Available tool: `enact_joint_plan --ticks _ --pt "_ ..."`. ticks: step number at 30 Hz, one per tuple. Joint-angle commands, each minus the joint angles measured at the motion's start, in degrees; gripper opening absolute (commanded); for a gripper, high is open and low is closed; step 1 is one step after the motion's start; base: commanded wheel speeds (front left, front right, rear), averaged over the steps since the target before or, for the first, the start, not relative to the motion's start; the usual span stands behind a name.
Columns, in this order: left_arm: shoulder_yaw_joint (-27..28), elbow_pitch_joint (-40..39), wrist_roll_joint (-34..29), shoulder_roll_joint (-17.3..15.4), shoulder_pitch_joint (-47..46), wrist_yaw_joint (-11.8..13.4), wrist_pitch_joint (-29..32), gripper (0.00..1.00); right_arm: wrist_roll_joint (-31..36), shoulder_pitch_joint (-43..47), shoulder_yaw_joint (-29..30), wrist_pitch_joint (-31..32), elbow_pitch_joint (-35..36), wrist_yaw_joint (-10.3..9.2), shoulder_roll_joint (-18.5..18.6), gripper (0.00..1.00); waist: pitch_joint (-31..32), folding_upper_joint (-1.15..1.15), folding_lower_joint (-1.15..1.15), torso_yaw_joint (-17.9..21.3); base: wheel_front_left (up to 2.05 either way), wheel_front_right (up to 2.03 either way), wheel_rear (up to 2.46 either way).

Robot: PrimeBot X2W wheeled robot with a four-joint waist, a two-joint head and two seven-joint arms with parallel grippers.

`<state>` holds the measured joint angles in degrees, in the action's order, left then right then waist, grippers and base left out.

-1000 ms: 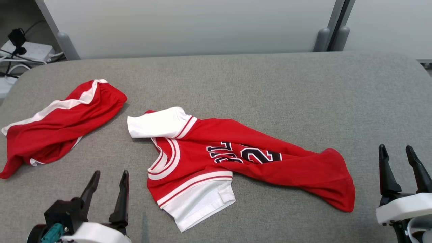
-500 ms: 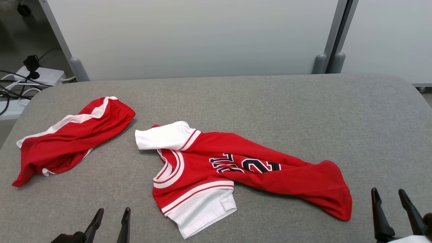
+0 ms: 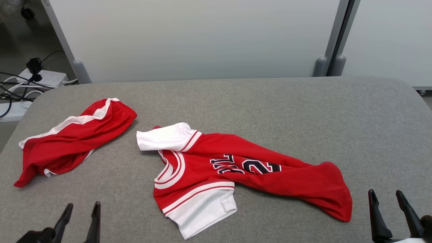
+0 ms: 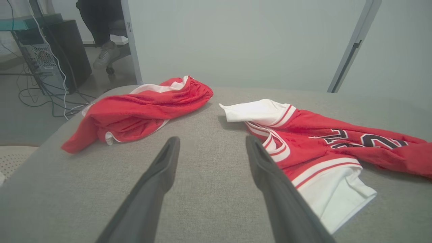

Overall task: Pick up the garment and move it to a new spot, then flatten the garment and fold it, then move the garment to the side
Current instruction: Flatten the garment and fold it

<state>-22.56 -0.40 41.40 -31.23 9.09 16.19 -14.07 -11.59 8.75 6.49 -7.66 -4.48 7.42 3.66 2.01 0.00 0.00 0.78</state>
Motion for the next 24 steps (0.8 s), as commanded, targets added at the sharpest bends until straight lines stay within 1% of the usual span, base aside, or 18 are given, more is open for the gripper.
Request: enact_joint_plan --ticks 1,2,3,7,11,19,22,24 --pt "3.6 -0.5 -0.3 -1.0 -3.2 -0.1 -0.7 1.0 0.6 -1.4 -1.3 -0.9 1.8 0.07 0.8 1.0 -0.1 0.0 0.0 0.0 0.0 0.0 0.0" --pt "4.4 -0.2 -0.7 -0.9 -3.1 -0.1 -0.8 1.0 0.6 -1.4 -1.4 -1.0 1.8 0.07 0.7 1.0 -0.1 0.0 0.0 0.0 0.0 0.0 0.0" --pt "5.9 0.2 -1.0 -0.4 -2.9 -0.7 -0.9 1.0 0.6 -1.5 -1.5 -1.0 1.8 0.07 0.6 1.0 -0.2 0.0 0.0 0.0 0.0 0.0 0.0" --pt "7.2 0.3 -1.8 0.4 -2.3 -1.7 -0.9 1.0 0.7 -1.5 -1.6 -1.1 1.7 0.07 0.5 1.0 -0.2 0.0 0.0 0.1 0.0 0.0 0.0" --pt "8.2 0.1 -3.3 2.1 -1.3 -2.7 -0.9 1.0 0.7 -1.6 -1.5 -1.0 1.6 0.07 0.5 1.0 -0.3 0.0 0.0 0.0 0.0 0.0 0.0" --pt "7.0 0.1 -4.3 3.3 -1.2 -4.0 -0.9 1.0 0.7 -2.0 -1.8 -0.8 1.2 0.07 0.5 1.0 -0.7 0.0 0.0 -0.3 0.0 0.0 0.0" --pt "6.1 -0.1 -4.4 3.5 -1.5 -4.3 -0.4 1.0 0.6 -2.4 -2.0 -0.8 1.0 0.07 0.6 1.0 -0.9 0.0 0.0 -0.3 0.0 0.0 0.0" --pt "4.9 -0.4 -4.1 3.7 -1.6 -5.0 0.9 1.0 0.5 -2.6 -2.1 -0.8 0.8 0.07 0.8 1.0 -1.2 0.0 0.0 -0.2 0.0 0.0 0.0"
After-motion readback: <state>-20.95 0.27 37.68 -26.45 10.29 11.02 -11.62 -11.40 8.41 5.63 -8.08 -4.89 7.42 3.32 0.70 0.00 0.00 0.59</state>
